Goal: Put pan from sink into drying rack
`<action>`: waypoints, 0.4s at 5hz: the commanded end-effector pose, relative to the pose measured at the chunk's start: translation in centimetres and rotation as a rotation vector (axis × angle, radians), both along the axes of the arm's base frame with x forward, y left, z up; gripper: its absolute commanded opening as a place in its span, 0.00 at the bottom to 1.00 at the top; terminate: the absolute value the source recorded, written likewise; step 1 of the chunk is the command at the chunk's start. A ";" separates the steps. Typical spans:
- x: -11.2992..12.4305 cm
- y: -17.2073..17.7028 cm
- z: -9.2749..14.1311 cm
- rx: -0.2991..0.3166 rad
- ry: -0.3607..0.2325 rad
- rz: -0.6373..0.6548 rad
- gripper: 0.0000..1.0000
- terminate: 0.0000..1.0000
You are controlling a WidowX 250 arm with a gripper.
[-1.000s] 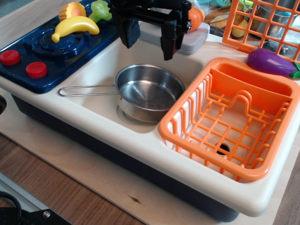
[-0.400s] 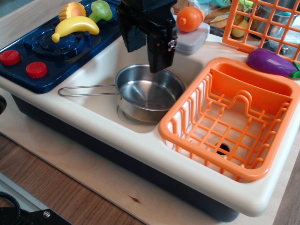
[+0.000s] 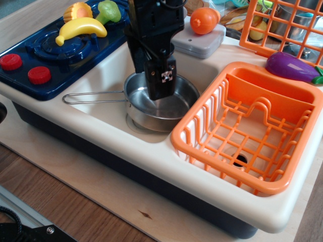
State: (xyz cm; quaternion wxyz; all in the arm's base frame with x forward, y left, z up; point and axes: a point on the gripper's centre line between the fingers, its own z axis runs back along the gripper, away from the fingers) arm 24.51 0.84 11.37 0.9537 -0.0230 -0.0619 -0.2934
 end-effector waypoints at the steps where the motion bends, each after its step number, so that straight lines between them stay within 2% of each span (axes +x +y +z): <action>1: -0.6 -0.6 -0.7 -0.002 -0.075 -0.028 1.00 0.00; 2: -0.5 -0.5 -2.1 -0.012 -0.104 -0.068 1.00 0.00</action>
